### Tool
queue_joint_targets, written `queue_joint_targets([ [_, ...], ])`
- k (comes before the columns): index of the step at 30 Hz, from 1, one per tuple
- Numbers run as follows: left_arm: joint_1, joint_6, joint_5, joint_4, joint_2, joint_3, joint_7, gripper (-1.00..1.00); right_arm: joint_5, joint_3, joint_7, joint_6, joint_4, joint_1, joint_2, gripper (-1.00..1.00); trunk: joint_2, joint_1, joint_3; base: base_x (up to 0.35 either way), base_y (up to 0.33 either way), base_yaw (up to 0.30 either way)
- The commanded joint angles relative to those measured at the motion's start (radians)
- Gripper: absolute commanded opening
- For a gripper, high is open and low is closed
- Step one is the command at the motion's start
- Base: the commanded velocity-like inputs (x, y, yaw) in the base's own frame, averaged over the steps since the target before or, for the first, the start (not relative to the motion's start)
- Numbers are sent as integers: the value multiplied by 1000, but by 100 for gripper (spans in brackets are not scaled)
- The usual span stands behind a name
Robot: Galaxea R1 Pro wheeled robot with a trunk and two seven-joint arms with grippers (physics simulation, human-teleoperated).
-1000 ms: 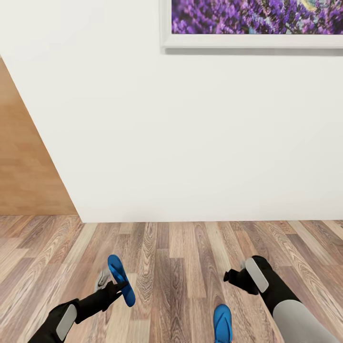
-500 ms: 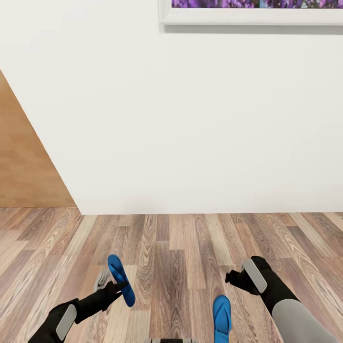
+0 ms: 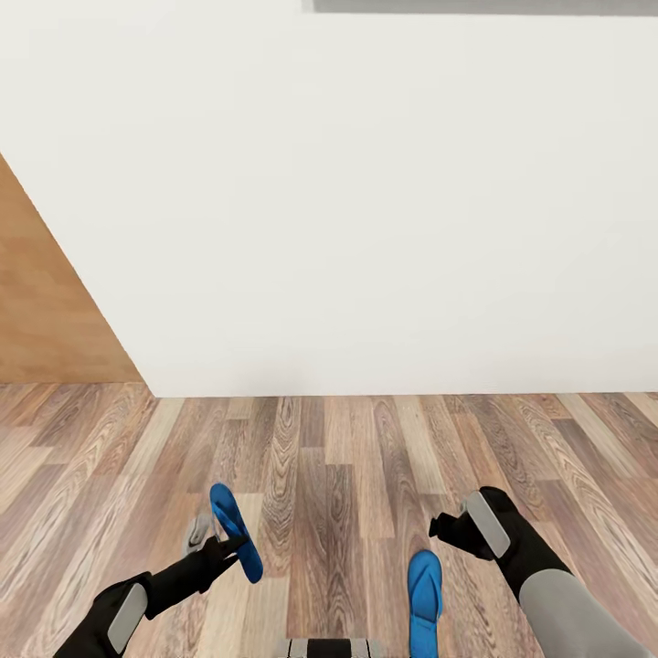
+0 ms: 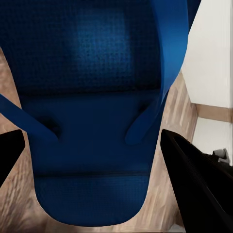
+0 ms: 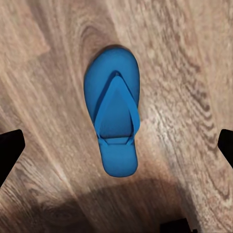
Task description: In the bedroom, move the book from the bed onto either nightstand, and place the two sandals side by side next to the bed.
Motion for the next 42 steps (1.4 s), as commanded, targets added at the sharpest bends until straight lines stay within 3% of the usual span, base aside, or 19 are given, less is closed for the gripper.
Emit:
queue_joint_targets([
  [1, -1, 6, 2, 0, 0, 2, -11, -100, -11, 0, -8, 3, -2, -1, 0, 100, -1, 0, -5, 0, 0, 0],
  [15, -1, 6, 3, 1, 9, 2, -49, -100, -11, 5, 15, 6, -9, -21, 11, 100, -4, 7, -59, 0, 0, 0],
  [19, -1, 7, 8, 5, 43, 2, -63, -100, -11, 27, 16, 4, -10, -25, 26, 100, -4, 7, -59, 0, 0, 0],
  [25, -1, 5, 15, 22, 79, 1, -158, -100, -12, 53, 16, 2, -12, -32, 33, 100, -4, 7, -59, 0, 0, 0],
  [36, -1, 4, 17, 27, 88, 1, -187, -100, -12, 61, 15, 4, -13, -57, 47, 100, -4, 7, -59, 0, 0, 0],
  [42, -1, 4, 18, 27, 89, 2, -190, -100, -11, 62, 15, 5, -13, -74, 60, 100, -5, 9, -82, 0, 0, 0],
])
